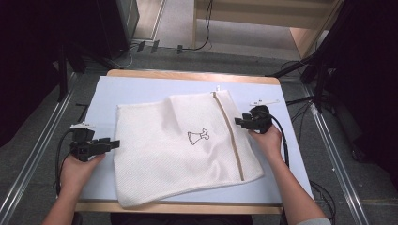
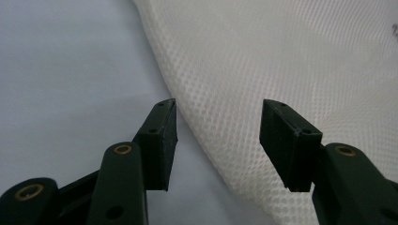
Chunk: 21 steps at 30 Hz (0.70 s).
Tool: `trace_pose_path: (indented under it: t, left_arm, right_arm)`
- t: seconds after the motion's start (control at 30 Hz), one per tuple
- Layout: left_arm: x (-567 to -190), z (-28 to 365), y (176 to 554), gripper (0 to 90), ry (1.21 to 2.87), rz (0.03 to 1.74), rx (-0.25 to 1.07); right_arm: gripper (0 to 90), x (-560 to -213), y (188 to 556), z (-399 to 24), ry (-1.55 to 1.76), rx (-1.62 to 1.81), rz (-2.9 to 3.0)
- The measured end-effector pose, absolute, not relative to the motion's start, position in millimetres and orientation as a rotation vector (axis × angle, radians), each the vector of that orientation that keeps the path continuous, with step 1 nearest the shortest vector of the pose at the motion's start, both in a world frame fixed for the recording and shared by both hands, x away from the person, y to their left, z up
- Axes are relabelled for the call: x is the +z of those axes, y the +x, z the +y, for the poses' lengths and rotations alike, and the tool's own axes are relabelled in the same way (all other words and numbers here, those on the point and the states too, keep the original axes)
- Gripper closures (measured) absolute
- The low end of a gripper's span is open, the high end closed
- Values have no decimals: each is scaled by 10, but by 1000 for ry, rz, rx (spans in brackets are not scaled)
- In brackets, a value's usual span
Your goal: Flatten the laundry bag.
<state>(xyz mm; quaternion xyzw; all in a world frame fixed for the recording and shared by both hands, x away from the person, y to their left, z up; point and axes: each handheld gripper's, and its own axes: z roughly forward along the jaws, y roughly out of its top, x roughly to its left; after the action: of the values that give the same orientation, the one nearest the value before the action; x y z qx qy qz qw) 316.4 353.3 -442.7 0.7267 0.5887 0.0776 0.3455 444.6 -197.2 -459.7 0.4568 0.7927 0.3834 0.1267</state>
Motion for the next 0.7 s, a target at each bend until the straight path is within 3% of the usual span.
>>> trace_pose_path:
  t: [0.2,0.3,0.37,0.5,0.53,0.7]
  left_arm:
    - [-4498,3469,3181,493,1869,1529,175]
    - [-4505,3420,3185,548,1870,1531,161]
    - [-4508,3372,3191,671,1893,1528,177]
    - [-4521,3357,3247,843,1899,1534,86]
    - [-4511,3361,3269,866,1909,1532,70]
    - [-4407,3465,3384,884,1860,1515,62]
  right_arm:
    - [501,-4765,4525,-1927,1343,1069,2327]
    - [582,-4756,4510,-1920,1327,1046,2326]
    - [673,-4752,4498,-1921,1359,1046,2317]
    - [828,-4739,4490,-1917,1370,1023,2327]
    - [872,-4732,4488,-1918,1365,1021,2343]
    - [891,-4677,4472,-1918,1369,991,2349]
